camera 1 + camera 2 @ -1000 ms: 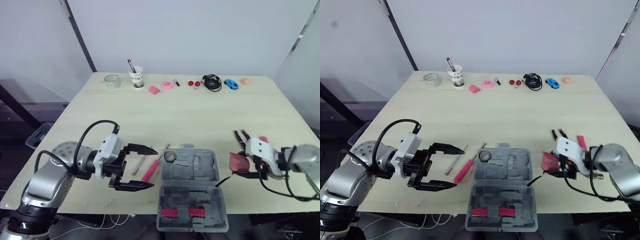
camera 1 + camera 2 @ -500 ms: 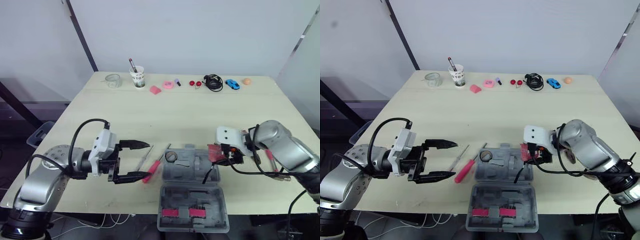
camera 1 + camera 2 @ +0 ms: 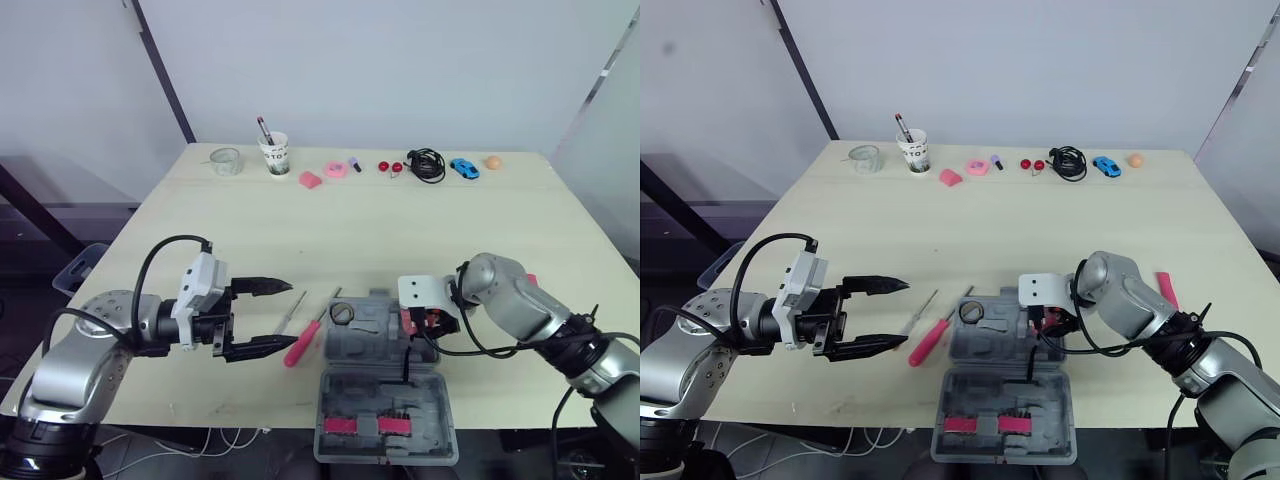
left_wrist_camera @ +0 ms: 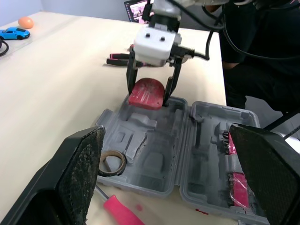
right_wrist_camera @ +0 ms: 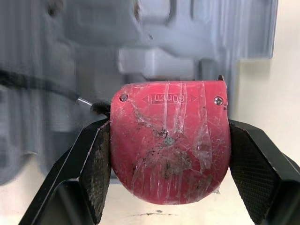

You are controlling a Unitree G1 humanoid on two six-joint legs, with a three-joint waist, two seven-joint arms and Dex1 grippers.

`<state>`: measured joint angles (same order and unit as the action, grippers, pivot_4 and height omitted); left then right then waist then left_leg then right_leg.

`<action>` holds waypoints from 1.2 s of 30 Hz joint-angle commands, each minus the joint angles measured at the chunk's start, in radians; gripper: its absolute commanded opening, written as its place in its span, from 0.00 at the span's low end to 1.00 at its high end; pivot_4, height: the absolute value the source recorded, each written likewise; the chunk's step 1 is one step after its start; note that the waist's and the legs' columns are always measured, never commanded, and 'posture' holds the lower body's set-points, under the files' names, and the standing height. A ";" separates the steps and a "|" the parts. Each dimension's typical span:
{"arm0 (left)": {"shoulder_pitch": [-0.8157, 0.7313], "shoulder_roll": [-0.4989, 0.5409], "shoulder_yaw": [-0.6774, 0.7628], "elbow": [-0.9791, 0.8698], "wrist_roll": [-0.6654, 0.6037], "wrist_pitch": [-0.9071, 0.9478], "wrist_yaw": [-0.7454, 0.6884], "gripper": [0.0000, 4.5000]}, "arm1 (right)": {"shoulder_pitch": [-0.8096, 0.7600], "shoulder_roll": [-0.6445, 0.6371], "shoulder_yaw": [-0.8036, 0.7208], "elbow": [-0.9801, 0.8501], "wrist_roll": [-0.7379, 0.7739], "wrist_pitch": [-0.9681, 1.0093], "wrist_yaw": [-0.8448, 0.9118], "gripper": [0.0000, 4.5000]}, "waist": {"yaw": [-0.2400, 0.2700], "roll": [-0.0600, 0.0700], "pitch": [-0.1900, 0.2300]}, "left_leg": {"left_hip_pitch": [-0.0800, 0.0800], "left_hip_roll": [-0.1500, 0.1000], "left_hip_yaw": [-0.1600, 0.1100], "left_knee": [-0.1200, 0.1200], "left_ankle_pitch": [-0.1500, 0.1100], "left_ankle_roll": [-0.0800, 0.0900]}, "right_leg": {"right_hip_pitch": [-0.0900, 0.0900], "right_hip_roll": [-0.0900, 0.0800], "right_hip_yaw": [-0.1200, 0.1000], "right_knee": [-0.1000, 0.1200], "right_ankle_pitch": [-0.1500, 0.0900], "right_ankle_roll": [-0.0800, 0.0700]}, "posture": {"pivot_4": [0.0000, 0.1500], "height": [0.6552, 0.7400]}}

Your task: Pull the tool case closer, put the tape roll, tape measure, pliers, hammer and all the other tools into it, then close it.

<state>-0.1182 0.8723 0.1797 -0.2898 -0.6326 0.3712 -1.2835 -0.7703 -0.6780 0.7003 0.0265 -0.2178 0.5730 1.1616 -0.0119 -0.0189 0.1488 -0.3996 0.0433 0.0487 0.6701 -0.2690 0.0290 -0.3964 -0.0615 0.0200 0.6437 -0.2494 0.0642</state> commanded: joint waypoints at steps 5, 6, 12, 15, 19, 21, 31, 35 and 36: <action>-0.002 0.007 0.010 -0.019 -0.003 -0.006 0.000 1.00 | 0.006 0.045 -0.016 0.069 -0.066 -0.081 -0.031 0.67 | -0.001 0.000 0.000 | 0.000 0.000 0.000 0.000 0.000 0.000 | 0.000 0.000 0.000 0.000 0.000 0.000 | 1.00 1.00; -0.002 0.007 0.009 -0.018 0.001 -0.009 0.001 1.00 | 0.011 0.046 -0.017 0.068 -0.070 -0.083 -0.027 0.67 | -0.001 0.000 0.000 | 0.000 0.000 0.000 0.000 0.000 0.000 | 0.000 0.000 0.000 0.000 0.000 0.000 | 1.00 1.00; -0.007 0.005 0.003 -0.015 0.006 -0.013 -0.002 1.00 | 0.026 0.062 -0.029 0.081 -0.082 -0.090 -0.028 0.67 | -0.001 0.000 0.000 | 0.000 0.000 0.000 0.000 0.000 0.000 | 0.000 0.000 0.000 0.000 0.000 0.000 | 1.00 1.00; -0.007 0.004 0.000 -0.018 0.007 -0.012 -0.003 1.00 | 0.030 0.066 -0.039 0.079 -0.081 -0.096 -0.029 0.78 | -0.001 0.000 0.000 | 0.000 0.000 0.000 0.000 0.000 0.000 | 0.000 0.000 0.000 0.000 0.000 0.000 | 1.00 1.00; -0.006 0.003 -0.003 -0.020 0.006 -0.012 -0.004 1.00 | 0.033 0.060 -0.054 0.065 -0.082 -0.088 -0.022 0.99 | -0.002 0.000 0.000 | 0.000 0.000 0.000 0.000 0.000 0.000 | 0.000 0.000 0.000 0.000 0.000 0.000 | 1.00 1.00; -0.005 0.003 -0.006 -0.022 0.005 -0.011 -0.005 1.00 | 0.036 0.055 -0.067 0.048 -0.080 -0.077 -0.024 0.99 | -0.002 0.000 0.000 | 0.000 0.000 0.000 0.000 0.000 0.000 | 0.000 0.000 0.000 0.001 0.000 0.000 | 1.00 1.00; -0.011 -0.003 -0.022 -0.020 0.011 -0.022 0.001 1.00 | 0.084 -0.011 -0.221 -0.182 0.005 0.073 0.010 0.99 | 0.001 0.000 0.000 | 0.000 0.000 0.000 0.000 0.000 0.000 | 0.000 0.000 0.000 0.000 0.000 0.000 | 1.00 1.00; -0.013 -0.005 -0.023 -0.016 0.012 -0.026 0.001 1.00 | 0.164 -0.008 -0.356 -0.230 0.113 0.094 -0.013 0.99 | 0.001 0.000 0.000 | 0.000 0.000 0.000 0.000 0.000 0.000 | 0.000 0.000 0.000 0.000 0.000 0.000 | 1.00 1.00; -0.013 -0.006 -0.024 -0.015 0.013 -0.027 0.001 1.00 | 0.188 0.000 -0.394 -0.229 0.139 0.079 -0.030 0.99 | 0.002 0.000 0.000 | 0.000 0.000 0.000 0.000 0.000 0.000 | 0.000 0.000 0.000 0.000 0.000 0.000 | 1.00 1.00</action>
<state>-0.1205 0.8673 0.1469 -0.2901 -0.6183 0.3597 -1.2827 -0.6063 -0.6846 0.4013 -0.1713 -0.1414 0.6638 1.1589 -0.0099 -0.0190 0.1488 -0.3995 0.0433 0.0483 0.6699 -0.2690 0.0289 -0.3962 -0.0616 0.0195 0.6439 -0.2494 0.0640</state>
